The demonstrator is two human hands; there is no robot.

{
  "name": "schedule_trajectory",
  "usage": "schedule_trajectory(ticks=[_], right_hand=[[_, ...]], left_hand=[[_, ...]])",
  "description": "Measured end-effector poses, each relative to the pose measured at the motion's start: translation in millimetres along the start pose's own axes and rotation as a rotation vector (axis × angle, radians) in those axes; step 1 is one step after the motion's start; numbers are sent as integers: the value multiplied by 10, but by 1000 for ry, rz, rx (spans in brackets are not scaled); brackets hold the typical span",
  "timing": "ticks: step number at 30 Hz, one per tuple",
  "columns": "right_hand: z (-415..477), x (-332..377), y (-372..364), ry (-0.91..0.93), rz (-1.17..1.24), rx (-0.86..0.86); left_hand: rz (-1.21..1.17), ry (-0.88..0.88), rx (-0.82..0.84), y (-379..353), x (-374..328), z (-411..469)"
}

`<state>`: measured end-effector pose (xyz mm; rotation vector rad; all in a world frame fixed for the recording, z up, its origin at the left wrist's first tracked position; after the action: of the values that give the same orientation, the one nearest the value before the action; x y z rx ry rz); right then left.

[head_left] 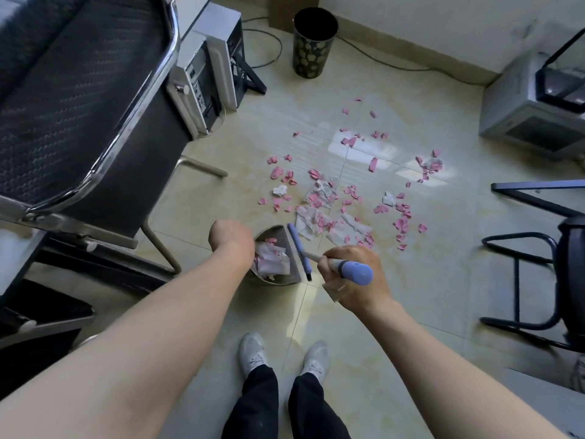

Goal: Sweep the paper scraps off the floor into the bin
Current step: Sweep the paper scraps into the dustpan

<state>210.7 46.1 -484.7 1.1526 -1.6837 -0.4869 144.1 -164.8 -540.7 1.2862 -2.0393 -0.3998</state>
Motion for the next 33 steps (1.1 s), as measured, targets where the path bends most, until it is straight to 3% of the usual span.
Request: schedule_trajectory(ticks=[10, 18, 24, 30, 33], right_hand=[[-200, -575, -341, -244, -98, 117], [-300, -462, -568, -48, -127, 266], [-359, -493, -386, -7, -21, 159], [-422, -464, -223, -107, 85, -5], [-351, -447, -307, -124, 56, 32]], left_hand=[[19, -14, -3, 64, -277, 0], [44, -13, -36, 31, -375, -56], [25, -8, -41, 0, -318, -99], [5, 34, -31, -69, -193, -132], [11, 28, -37, -105, -219, -146]])
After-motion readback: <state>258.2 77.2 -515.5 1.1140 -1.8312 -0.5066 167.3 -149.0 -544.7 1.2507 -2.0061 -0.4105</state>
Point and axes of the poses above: each hand's wrist, its own z-axis towards the middle knuckle, its own y-axis out of the back of the hand, x = y × z, the point moved 7 cm from there along z, towards the middle knuckle, and after that the axes turned 11 degrees about x, right-handed, at the moved point
